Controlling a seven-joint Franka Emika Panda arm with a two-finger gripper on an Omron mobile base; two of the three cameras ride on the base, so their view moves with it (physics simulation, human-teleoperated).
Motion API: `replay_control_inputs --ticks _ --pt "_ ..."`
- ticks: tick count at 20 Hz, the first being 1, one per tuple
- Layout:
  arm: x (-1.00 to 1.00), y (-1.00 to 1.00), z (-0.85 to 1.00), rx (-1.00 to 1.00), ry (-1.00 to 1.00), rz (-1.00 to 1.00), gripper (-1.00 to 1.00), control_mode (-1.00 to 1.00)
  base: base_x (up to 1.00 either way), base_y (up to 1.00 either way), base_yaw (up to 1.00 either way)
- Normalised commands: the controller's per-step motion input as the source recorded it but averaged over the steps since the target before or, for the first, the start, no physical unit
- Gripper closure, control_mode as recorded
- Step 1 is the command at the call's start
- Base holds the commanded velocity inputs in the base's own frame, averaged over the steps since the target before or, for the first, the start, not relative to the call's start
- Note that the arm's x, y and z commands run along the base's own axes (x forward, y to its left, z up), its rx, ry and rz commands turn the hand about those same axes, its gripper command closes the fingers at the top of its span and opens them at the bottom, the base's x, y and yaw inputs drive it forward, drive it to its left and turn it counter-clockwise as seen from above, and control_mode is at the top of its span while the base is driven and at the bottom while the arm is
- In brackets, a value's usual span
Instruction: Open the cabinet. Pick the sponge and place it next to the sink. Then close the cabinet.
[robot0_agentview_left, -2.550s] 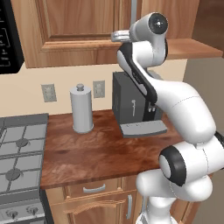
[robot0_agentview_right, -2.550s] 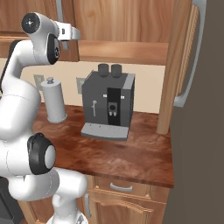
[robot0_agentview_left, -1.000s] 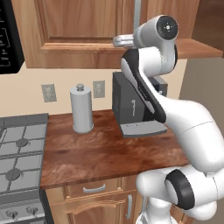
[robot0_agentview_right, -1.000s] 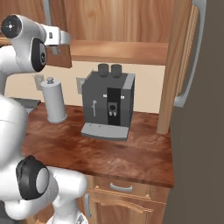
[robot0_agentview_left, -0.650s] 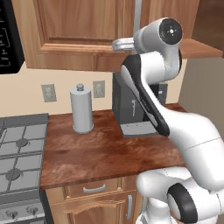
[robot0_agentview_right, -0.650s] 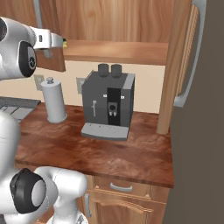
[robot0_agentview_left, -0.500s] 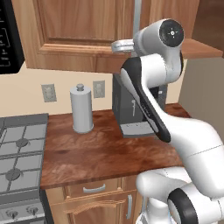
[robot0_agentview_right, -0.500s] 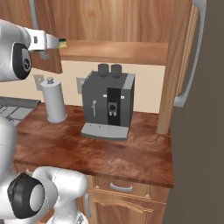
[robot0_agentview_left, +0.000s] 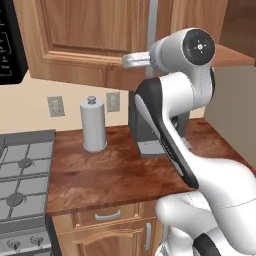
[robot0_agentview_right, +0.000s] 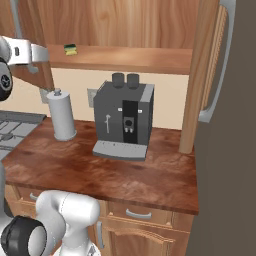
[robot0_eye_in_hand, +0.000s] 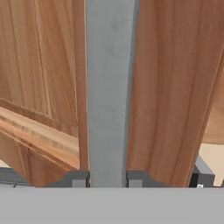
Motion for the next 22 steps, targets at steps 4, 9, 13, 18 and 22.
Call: replay_control_inputs --ticks 4,9,13,18,22 --pt "-0.86 0.17 0.03 0.0 0.0 0.0 1.0 -1.0 0.0 0.0 0.0" --pt "-0.91 0.14 0.0 0.0 0.0 0.0 1.0 -1.0 0.0 0.0 0.0" --pt "-0.81 0.07 0.09 0.0 0.0 0.0 1.0 -1.0 0.0 0.0 0.0" --pt "-0.33 0.0 0.04 0.0 0.0 0.0 1.0 -1.0 0.0 0.0 0.0" --pt "-0.06 0.01 0.0 -0.02 0.0 -0.01 -1.0 -1.0 0.0 0.0 0.0"
